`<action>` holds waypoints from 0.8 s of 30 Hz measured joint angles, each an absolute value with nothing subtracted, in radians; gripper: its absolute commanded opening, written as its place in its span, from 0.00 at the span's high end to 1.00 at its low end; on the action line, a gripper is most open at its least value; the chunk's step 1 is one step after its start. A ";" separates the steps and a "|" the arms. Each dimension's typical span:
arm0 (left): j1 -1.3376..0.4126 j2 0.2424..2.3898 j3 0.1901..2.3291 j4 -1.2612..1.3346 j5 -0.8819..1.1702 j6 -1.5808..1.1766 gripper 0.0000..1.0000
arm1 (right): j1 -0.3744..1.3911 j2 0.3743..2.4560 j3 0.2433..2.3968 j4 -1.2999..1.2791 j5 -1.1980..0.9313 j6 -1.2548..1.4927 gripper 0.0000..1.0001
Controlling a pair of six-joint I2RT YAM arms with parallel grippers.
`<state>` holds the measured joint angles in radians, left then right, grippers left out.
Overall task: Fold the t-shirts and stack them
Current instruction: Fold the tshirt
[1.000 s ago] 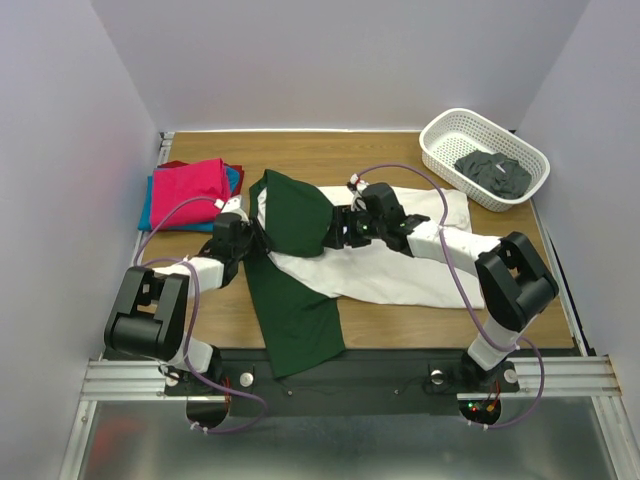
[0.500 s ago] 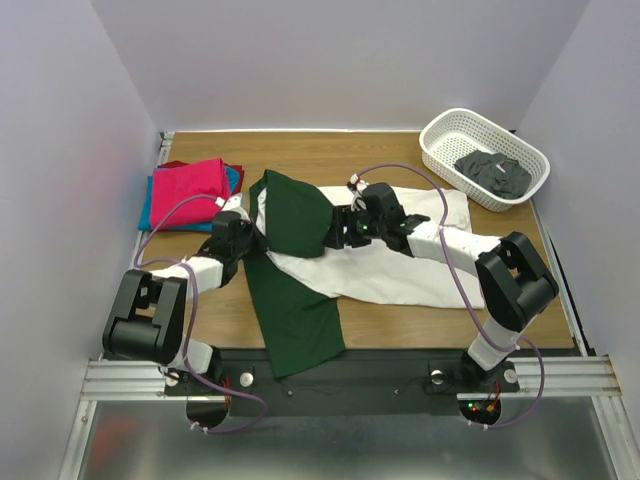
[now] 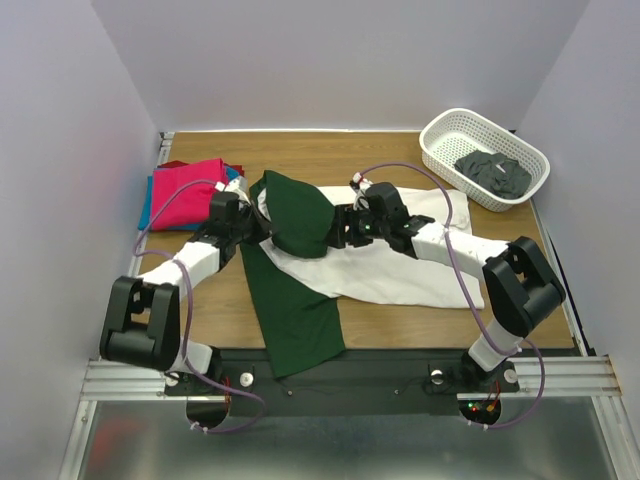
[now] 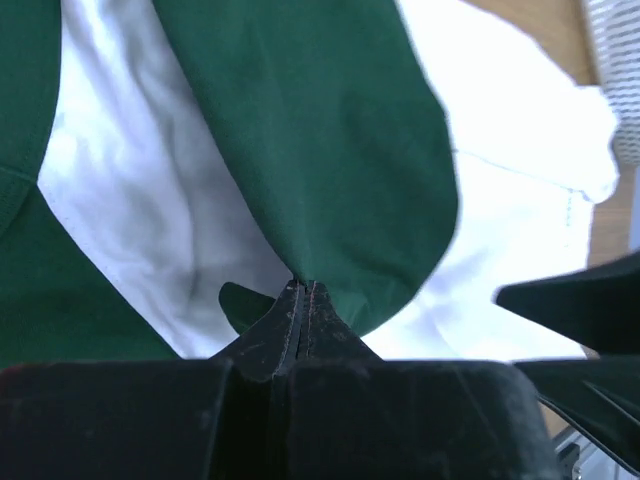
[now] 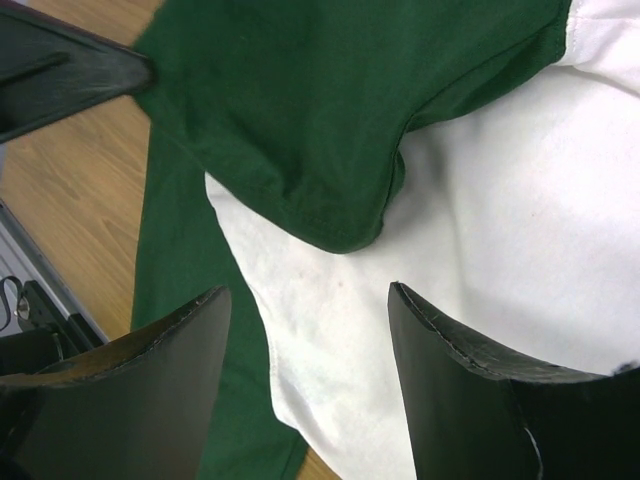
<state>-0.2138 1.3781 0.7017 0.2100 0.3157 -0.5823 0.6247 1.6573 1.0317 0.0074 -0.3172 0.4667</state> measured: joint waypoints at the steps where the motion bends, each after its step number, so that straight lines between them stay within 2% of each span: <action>1: -0.212 1.409 0.709 0.207 0.320 -0.584 1.00 | 0.625 1.657 1.032 0.007 -0.317 0.467 0.30; 3: -0.207 1.475 0.719 0.199 0.324 -0.584 1.00 | 0.625 1.657 1.032 0.007 -0.317 0.467 0.30; 8: -0.194 1.617 0.738 0.167 0.257 -0.591 0.73 | 0.626 1.635 1.020 0.008 -0.299 0.466 0.29; 9: -0.194 1.626 0.763 0.160 0.238 -0.587 0.62 | 0.627 1.618 1.010 0.006 -0.290 0.466 0.29; 13: -0.195 1.632 0.838 0.156 0.154 -0.575 0.43 | 0.629 1.577 0.993 0.007 -0.257 0.456 0.28; 18: -0.207 1.563 0.868 0.146 0.039 -0.558 0.34 | 0.630 1.580 0.993 0.006 -0.203 0.442 0.27; 24: -0.296 1.462 0.886 0.152 -0.061 -0.531 0.32 | 0.616 1.580 0.993 0.001 -0.100 0.422 0.23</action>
<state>-0.2962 1.4616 0.8864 0.1520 -0.0612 -0.5312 0.6159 1.5803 0.9928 0.0013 -0.0998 0.4217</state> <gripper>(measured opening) 0.679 0.769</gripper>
